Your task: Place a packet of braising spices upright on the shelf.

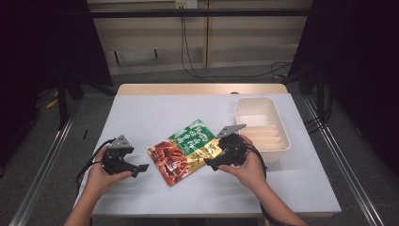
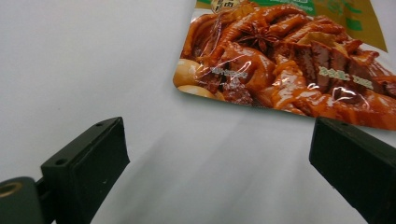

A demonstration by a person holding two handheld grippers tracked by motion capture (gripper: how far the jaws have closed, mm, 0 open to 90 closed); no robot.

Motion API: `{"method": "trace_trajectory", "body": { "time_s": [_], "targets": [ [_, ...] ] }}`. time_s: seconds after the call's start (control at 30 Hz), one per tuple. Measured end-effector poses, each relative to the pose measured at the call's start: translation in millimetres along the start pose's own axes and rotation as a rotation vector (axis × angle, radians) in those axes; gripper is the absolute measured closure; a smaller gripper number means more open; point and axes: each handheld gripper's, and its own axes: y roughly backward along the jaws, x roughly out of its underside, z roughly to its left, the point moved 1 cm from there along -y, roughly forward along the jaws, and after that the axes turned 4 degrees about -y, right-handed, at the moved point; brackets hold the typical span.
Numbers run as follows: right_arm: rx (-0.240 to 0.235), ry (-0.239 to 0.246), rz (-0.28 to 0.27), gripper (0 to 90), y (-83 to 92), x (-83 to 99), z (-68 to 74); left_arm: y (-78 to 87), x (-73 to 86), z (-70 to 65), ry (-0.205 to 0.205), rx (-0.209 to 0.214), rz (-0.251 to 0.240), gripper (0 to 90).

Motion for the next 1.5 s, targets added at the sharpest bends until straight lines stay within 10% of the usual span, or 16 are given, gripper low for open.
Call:
{"method": "trace_trajectory", "body": {
  "time_s": [0.73,1.5],
  "targets": [
    [0.016,-0.123,0.098,7.9,-51.0,-50.2,-26.1,14.5,2.8,-14.8,-0.035,-0.005,-0.016,4.0],
    [0.003,-0.208,0.156,10.9,-82.4,-54.7,-52.9,16.7,0.3,-14.9,-0.059,0.000,-0.022,3.8]
  ]
}}
